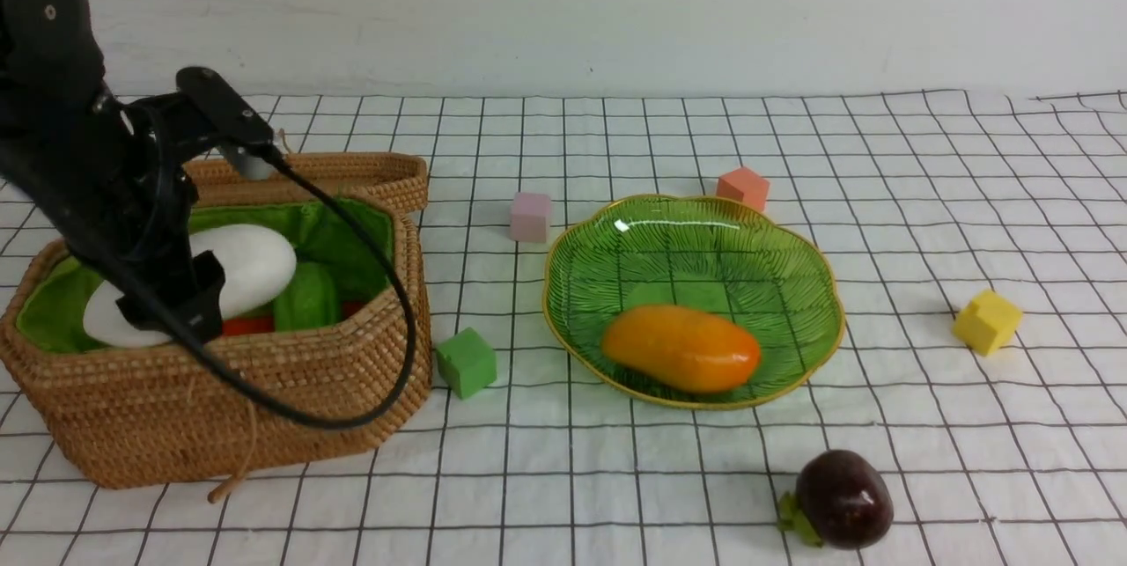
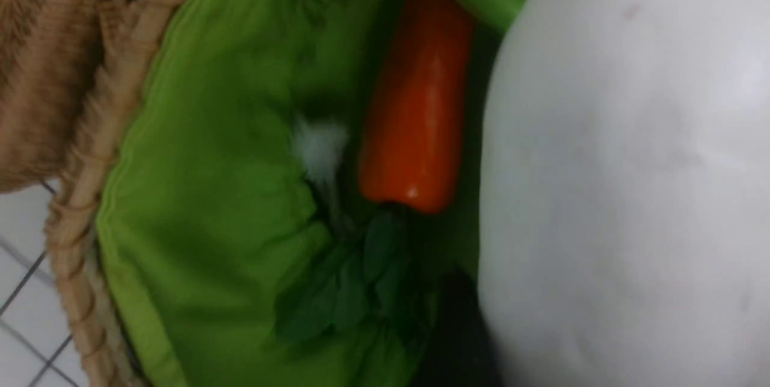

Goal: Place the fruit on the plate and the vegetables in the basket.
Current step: Take a daikon with your left arm and place it on the basket on the left, then use the right arm to grab a mangosteen and put it into the right plate

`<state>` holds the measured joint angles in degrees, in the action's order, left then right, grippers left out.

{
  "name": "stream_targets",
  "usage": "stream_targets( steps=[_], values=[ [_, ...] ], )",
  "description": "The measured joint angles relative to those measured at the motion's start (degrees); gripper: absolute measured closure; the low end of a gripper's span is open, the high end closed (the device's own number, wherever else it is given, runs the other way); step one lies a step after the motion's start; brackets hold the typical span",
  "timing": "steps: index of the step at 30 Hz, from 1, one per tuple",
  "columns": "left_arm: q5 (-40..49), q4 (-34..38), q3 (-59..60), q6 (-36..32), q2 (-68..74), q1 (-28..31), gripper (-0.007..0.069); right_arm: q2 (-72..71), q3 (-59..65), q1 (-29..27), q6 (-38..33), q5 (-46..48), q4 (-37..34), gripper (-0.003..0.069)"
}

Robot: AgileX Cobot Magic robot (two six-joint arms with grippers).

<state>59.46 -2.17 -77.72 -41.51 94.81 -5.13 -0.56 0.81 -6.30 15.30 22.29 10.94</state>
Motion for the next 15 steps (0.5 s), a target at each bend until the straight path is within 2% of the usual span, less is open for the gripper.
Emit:
stream_targets(
  steps=[3, 7, 12, 15],
  values=[
    [-2.4, -0.7, 1.7, 1.4, -1.2, -0.6, -0.0006, 0.0, 0.0, 0.0, 0.0, 0.0, 0.0, 0.0414],
    [-2.4, -1.4, 2.7, 3.6, -3.0, -0.6, -0.0045, 0.0, 0.0, 0.0, 0.0, 0.0, 0.0, 0.0414],
    [-0.6, -1.1, 3.3, 4.1, -13.0, -0.7, -0.0016, 0.0, 0.0, 0.0, 0.0, 0.0, 0.0, 0.0414],
    [-0.1, -0.1, 3.3, 5.8, -24.3, -0.7, 0.0045, 0.0, 0.0, 0.0, 0.0, 0.0, 0.0, 0.0414]
  ],
)
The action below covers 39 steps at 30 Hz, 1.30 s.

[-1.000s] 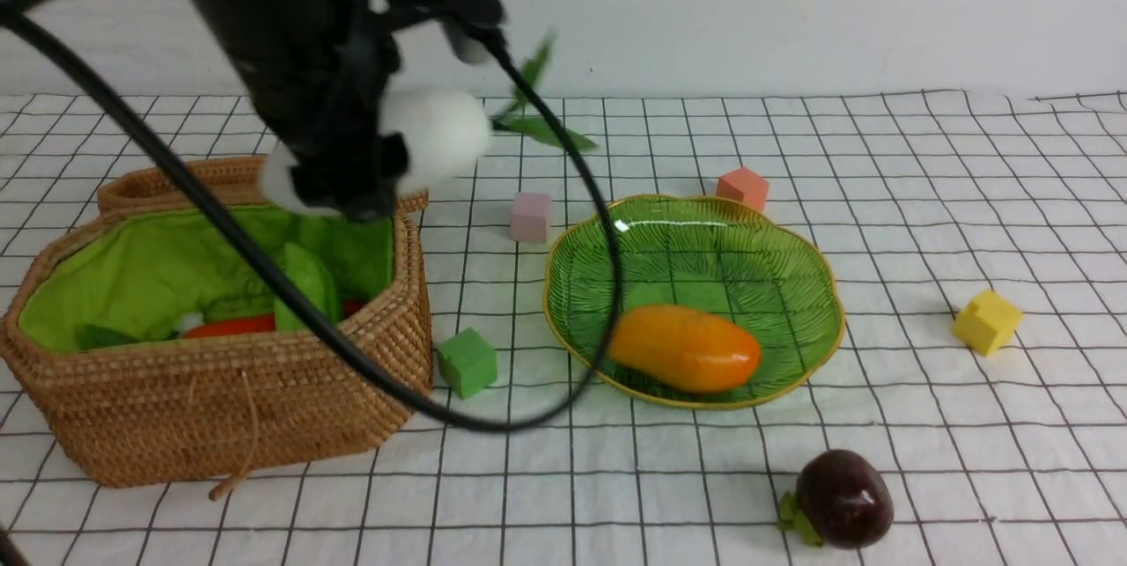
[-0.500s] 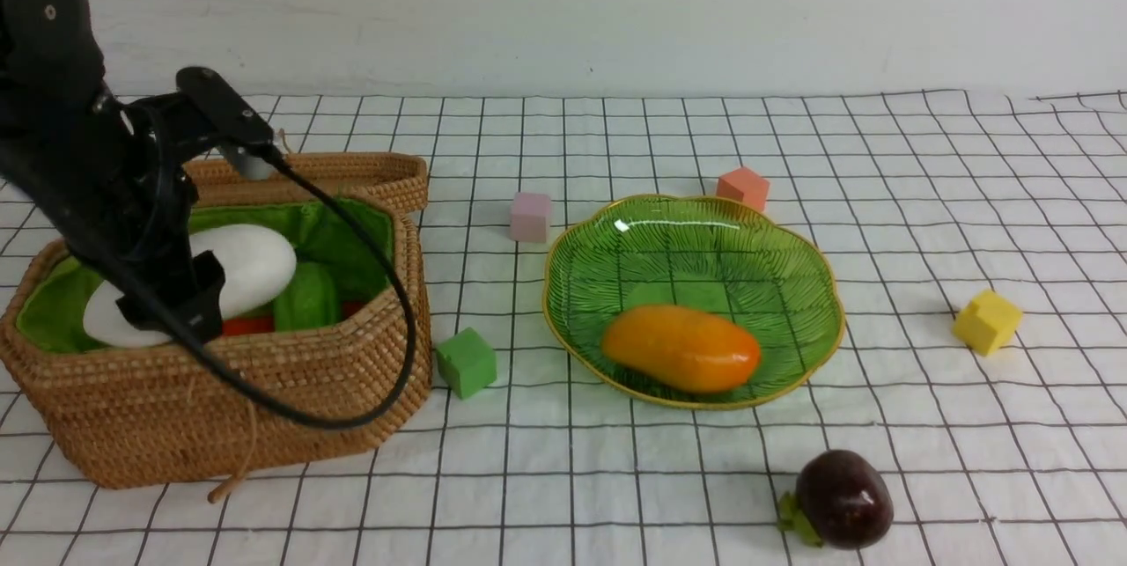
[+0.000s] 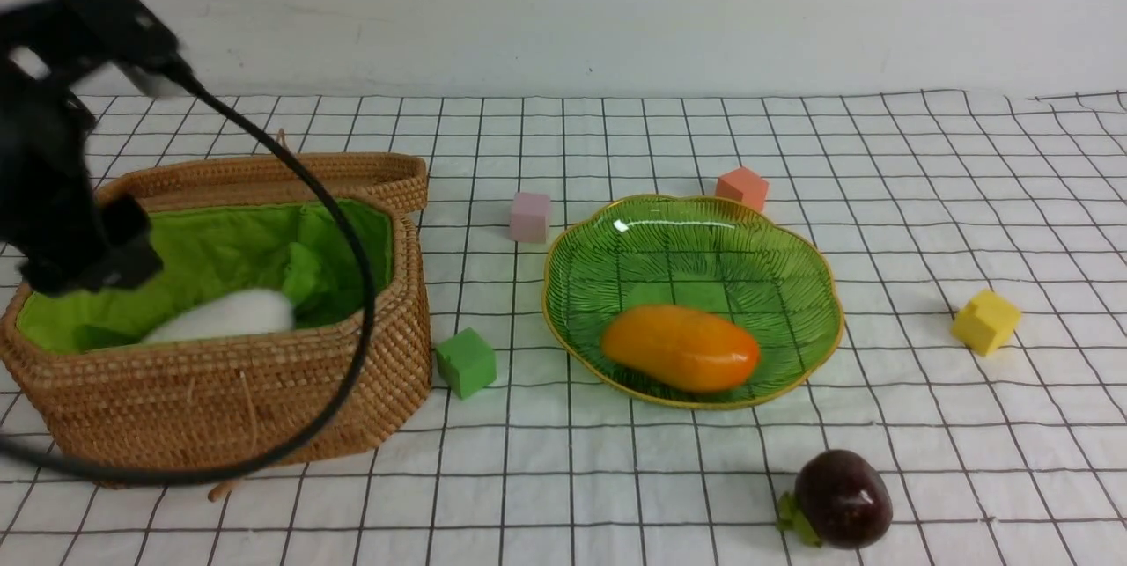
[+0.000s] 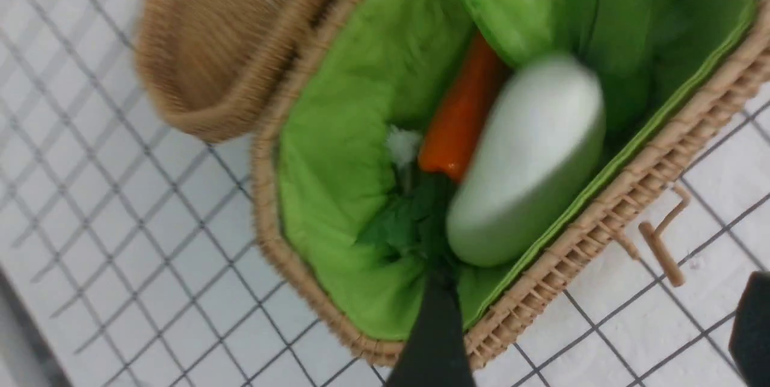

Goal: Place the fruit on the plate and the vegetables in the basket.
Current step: Use the right arm to grab a mangosteen and put it into the right plate

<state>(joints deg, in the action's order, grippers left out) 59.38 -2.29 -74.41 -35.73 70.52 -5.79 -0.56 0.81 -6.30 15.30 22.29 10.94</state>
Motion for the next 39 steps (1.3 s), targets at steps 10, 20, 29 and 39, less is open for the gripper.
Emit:
stream_targets(
  steps=[10, 20, 29, 39],
  values=[
    [4.2, 16.2, 10.3, 23.6, -34.9, 0.0, 0.0377, 0.0, 0.0, 0.0, 0.2, 0.0, 0.0, 0.0414],
    [-20.5, 19.9, 44.4, 37.4, -68.1, 0.0, 0.0638, 0.0, 0.0, 0.0, 0.2, 0.0, 0.0, 0.0414],
    [-31.5, 20.6, 54.6, 40.3, -71.3, 0.0, 0.0638, -0.1, 0.0, 0.0, 0.2, 0.0, 0.0, 0.0414],
    [-29.4, 15.7, 54.7, 40.3, -70.9, 0.0, 0.0638, -0.1, 0.0, 0.0, 0.2, 0.0, 0.0, 0.0414]
  ],
)
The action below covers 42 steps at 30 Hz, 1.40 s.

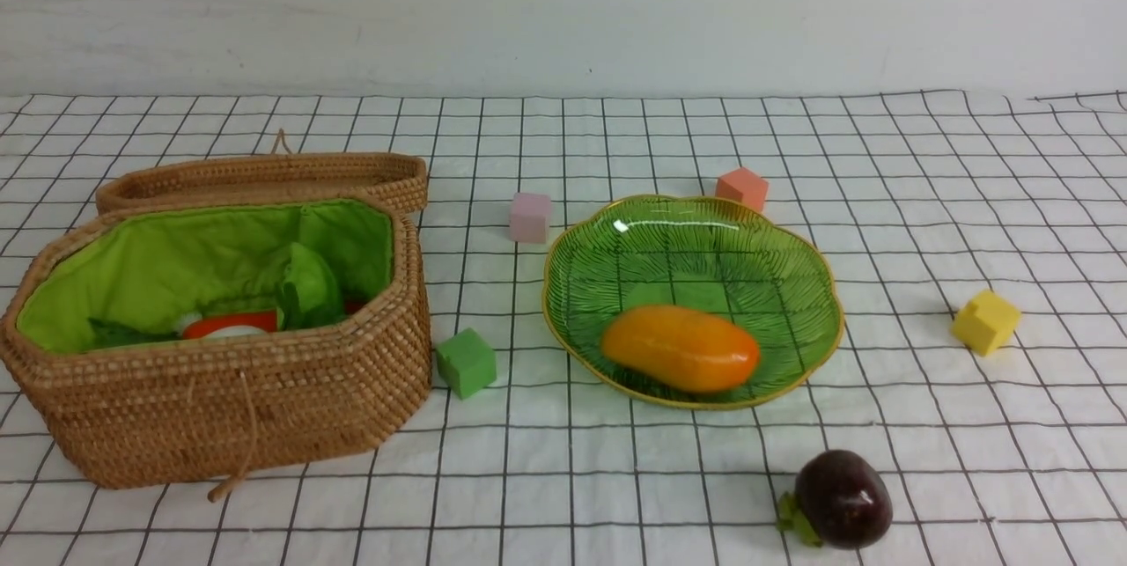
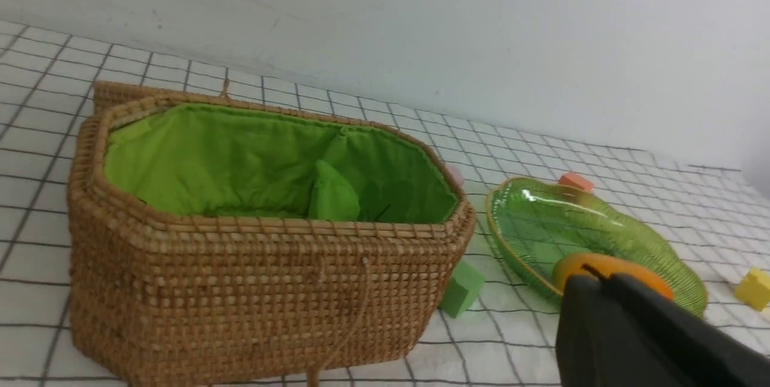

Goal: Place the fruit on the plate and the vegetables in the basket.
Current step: Use the right arm to grab a mangosteen and put it into the right plate

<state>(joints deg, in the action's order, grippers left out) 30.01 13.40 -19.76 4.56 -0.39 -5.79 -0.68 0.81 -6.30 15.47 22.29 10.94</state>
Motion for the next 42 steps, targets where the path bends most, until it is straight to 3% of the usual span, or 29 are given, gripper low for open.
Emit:
stream_targets(
  steps=[9, 15, 19, 31, 42],
  values=[
    [-0.3, -7.3, 8.1, 0.0, -0.2, 0.3, 0.0638, 0.0, 0.0, 0.0, 0.0, 0.0, 0.0, 0.0414],
    [-3.5, -9.0, 20.6, 0.0, -0.2, 5.6, 0.0638, 0.0, 0.0, 0.0, -0.1, 0.0, 0.0, 0.0414],
    [-9.4, -9.3, 21.3, 0.0, -0.2, 6.5, 0.0638, 0.0, 0.0, 0.0, -0.1, 0.0, 0.0, 0.0414],
    [-7.8, -7.9, 21.3, 0.0, -0.2, 6.5, 0.0637, 0.0, 0.0, 0.0, -0.2, 0.0, 0.4, 0.0414],
    [-7.8, -7.8, 21.3, 0.0, -0.2, 6.5, 0.0628, 0.0, 0.3, 0.0, -0.2, 0.2, 13.8, 0.0414]
  ],
)
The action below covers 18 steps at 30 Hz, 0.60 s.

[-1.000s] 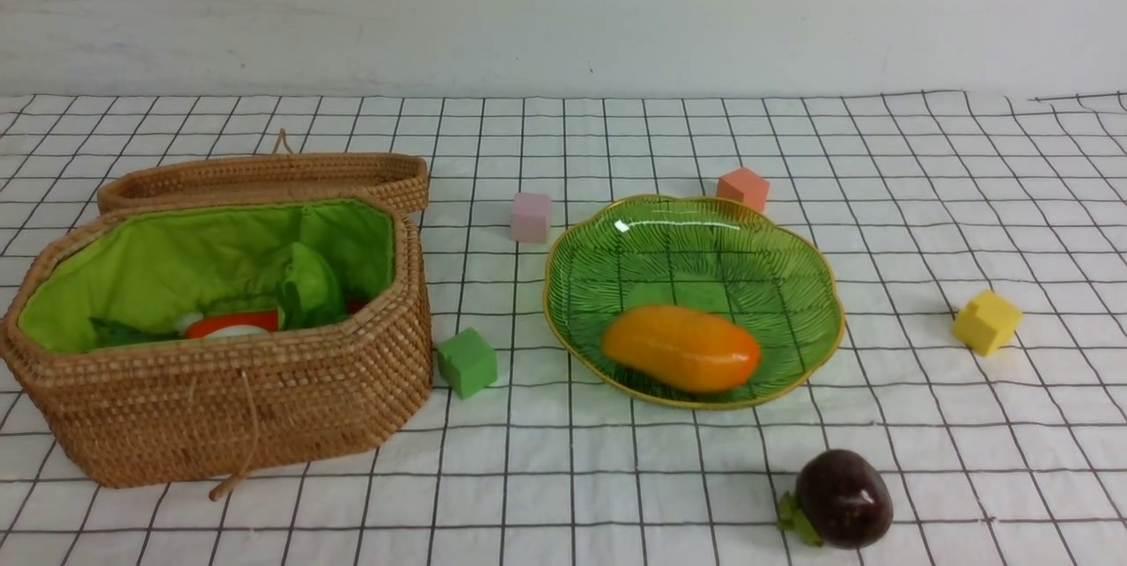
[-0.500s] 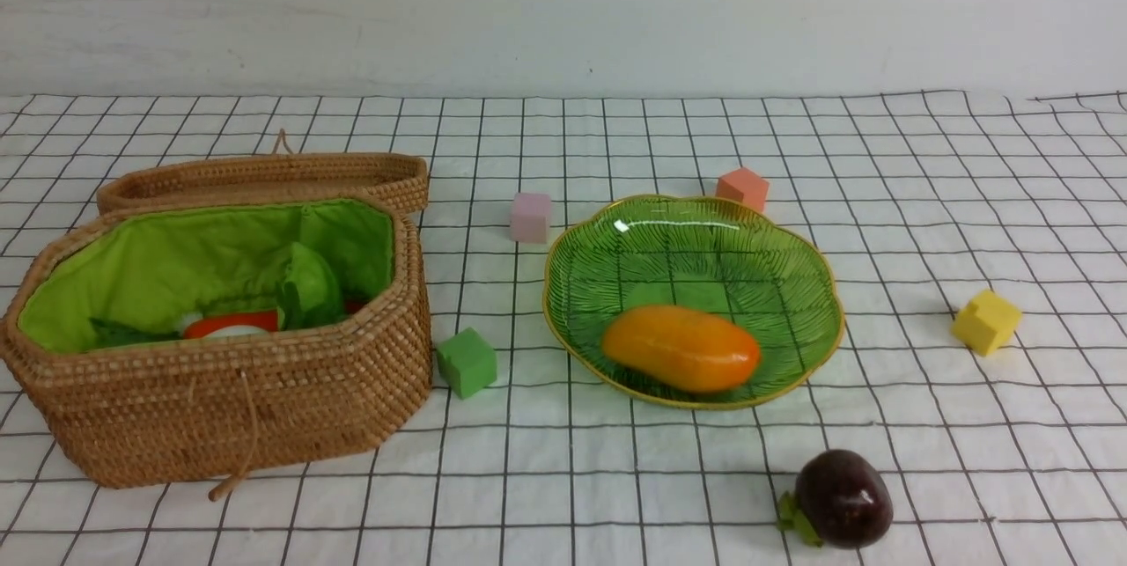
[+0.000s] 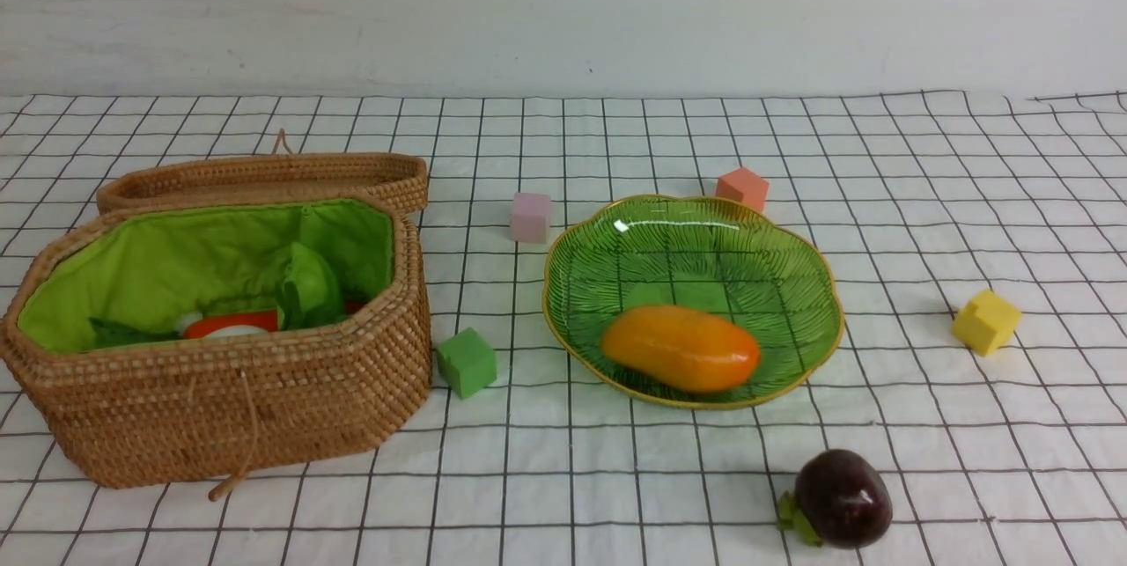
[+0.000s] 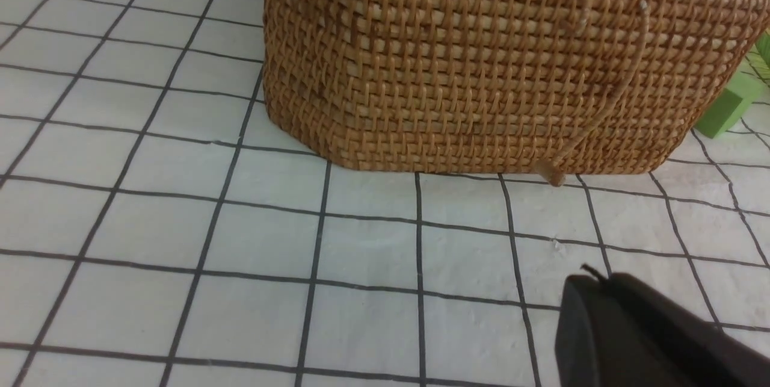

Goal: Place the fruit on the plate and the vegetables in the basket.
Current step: Use the right arm to grab a mangosteen and put it into the right plate

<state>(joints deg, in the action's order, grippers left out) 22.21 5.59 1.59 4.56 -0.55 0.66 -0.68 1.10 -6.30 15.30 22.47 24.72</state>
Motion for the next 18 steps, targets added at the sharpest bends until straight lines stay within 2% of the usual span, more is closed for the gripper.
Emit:
stream_targets(
  steps=[10, 12, 18],
  values=[
    [0.0, 0.0, 0.0, 0.0, 0.0, 0.0, 0.062, 0.0, 0.3, 0.0, 0.0, -2.2, 8.4, 0.0414],
    [0.0, 0.0, 0.0, 0.0, 0.0, 0.0, 0.0617, 0.0, 0.3, 0.0, 0.0, -7.7, 9.9, 0.0414],
    [0.0, 0.0, 0.0, 0.0, 0.0, 0.0, 0.0611, 0.0, 0.3, 0.0, 0.1, -15.4, 11.7, 0.0414]
  ],
)
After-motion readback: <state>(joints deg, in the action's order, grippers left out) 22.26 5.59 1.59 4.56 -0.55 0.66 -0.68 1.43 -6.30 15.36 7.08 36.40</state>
